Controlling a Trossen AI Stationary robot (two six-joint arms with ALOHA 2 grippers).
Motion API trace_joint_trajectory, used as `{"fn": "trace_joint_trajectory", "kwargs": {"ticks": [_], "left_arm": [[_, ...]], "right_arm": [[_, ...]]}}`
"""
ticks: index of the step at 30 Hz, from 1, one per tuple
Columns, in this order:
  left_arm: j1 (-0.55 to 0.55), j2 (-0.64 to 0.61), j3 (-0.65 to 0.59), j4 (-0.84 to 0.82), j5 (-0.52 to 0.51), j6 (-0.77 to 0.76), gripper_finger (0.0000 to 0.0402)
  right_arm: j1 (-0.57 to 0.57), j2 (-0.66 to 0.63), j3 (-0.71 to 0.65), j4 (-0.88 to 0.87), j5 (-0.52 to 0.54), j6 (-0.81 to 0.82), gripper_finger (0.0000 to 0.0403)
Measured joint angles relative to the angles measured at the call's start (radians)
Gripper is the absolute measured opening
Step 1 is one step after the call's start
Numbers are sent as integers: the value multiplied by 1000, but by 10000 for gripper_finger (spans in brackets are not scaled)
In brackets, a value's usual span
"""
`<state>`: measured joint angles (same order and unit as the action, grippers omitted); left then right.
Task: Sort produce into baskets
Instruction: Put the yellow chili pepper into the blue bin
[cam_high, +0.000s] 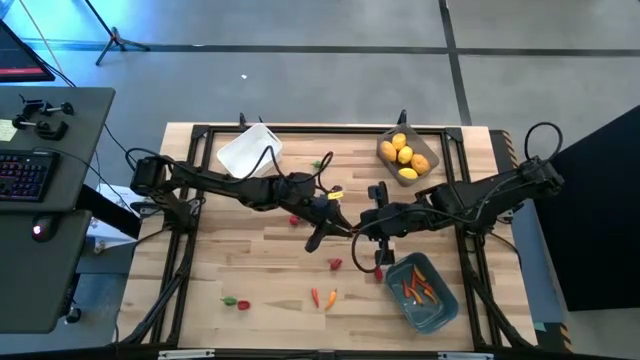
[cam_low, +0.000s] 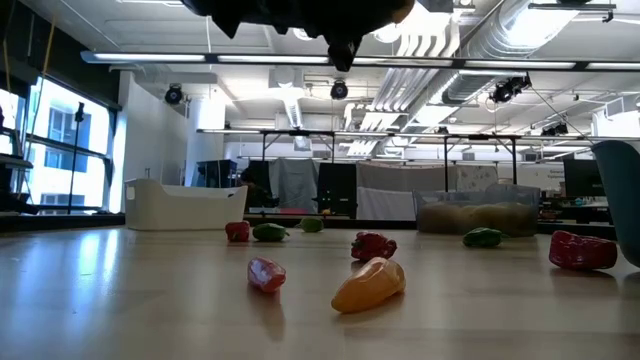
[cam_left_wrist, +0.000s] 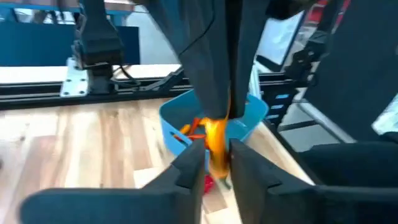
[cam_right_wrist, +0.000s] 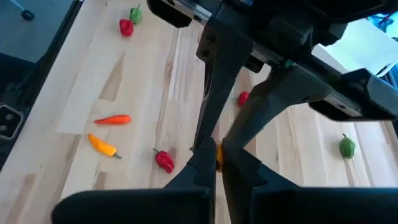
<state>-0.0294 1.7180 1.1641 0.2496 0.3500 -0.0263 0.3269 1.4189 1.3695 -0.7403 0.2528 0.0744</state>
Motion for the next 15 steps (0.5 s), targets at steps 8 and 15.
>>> {"fn": "trace_joint_trajectory", "kwargs": {"ticks": [8,15], "left_arm": [[-2,0,-38,-16,-37,52,153],[24,1,-174,167,-37,67,179]], "right_arm": [[6,0,36,-175,-105,280,1],[100,-1,-71,-294,-296,704,0]]}}
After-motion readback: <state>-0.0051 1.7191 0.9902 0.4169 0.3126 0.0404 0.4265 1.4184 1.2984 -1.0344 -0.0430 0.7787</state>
